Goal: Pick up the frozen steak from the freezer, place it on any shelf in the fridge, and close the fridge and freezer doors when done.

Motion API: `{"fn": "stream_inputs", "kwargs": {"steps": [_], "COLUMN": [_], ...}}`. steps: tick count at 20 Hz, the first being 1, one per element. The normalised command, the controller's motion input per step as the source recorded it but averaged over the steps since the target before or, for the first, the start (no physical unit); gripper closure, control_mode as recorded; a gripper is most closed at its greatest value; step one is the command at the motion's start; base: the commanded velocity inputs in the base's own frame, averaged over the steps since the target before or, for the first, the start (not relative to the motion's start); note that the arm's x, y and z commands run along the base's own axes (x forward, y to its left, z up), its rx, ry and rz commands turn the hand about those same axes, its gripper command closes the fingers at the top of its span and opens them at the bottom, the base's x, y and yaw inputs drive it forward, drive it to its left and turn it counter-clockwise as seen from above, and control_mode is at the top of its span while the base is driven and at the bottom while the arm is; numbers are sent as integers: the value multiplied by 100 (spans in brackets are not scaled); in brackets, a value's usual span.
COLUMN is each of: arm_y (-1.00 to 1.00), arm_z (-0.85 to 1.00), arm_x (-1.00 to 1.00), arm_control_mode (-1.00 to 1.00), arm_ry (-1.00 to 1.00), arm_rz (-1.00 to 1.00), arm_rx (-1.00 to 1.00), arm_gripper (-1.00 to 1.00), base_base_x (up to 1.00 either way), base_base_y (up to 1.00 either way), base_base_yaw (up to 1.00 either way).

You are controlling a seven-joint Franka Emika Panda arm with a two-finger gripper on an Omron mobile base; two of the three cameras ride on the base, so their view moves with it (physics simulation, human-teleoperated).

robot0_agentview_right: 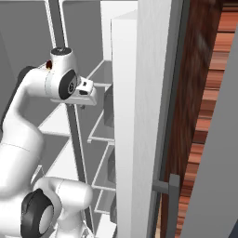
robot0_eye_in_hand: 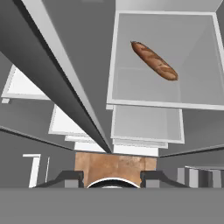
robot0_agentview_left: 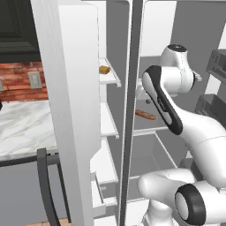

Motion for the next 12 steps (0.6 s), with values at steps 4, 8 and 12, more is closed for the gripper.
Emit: {"fn": "stream_inputs", "kwargs": {"steps": [4, 8, 12], "arm_y": [0, 0, -6], "arm_z": [0, 0, 0], "arm_x": [-14, -36, -52], "arm_control_mode": [-100, -100, -100], "arm_ry": [0, -1, -3], "arm_rz": [0, 0, 0], "arm_rx": [0, 0, 0], "arm_gripper": [-100, -100, -100], "base_base_x": [0, 0, 0], "base_base_y": [0, 0, 0], "base_base_yaw": [0, 0, 0]}}
